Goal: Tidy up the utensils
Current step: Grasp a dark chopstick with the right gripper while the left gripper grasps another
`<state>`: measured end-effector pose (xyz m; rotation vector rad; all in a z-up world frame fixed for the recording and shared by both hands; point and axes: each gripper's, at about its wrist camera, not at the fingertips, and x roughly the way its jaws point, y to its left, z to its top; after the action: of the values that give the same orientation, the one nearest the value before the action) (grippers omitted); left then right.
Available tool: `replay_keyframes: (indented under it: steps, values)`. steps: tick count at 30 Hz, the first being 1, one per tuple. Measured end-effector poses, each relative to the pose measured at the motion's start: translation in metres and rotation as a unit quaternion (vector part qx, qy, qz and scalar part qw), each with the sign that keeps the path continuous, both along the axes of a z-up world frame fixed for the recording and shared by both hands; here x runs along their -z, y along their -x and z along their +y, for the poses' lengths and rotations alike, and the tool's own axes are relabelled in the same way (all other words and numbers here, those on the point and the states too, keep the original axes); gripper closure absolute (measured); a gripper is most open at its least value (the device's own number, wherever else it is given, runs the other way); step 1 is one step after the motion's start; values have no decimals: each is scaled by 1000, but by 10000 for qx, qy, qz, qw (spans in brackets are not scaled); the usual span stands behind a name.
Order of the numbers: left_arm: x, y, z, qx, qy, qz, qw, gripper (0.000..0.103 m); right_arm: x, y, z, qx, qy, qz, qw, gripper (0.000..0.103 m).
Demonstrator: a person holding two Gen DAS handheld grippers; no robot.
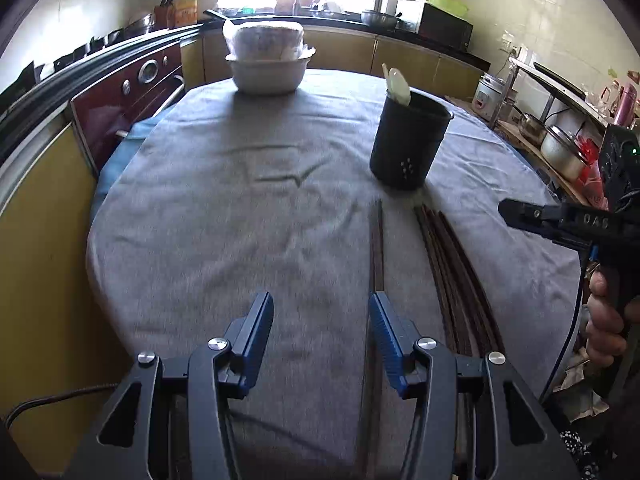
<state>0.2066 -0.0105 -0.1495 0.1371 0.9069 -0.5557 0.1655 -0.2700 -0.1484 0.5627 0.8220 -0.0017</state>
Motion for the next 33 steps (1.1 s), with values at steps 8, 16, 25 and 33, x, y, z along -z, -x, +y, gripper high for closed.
replay_keyframes:
  steps: [8,16,25,33]
  values:
    - [6,1,16,-278,40,192,9994,52,30,-9,17,50,205,720,9972,78]
    - [7,-12,0,-94,-166,217,9996,54,42,-28,33,-7,771,1172,9901,84]
    - [18,-50,-48,367,-538,475,9967,54,41,-35,38,-57,1159,1487,9821,94]
    - [24,-78,-78,556,-519,689,9947,54,42,-36,25,-36,903,1510,9844,93]
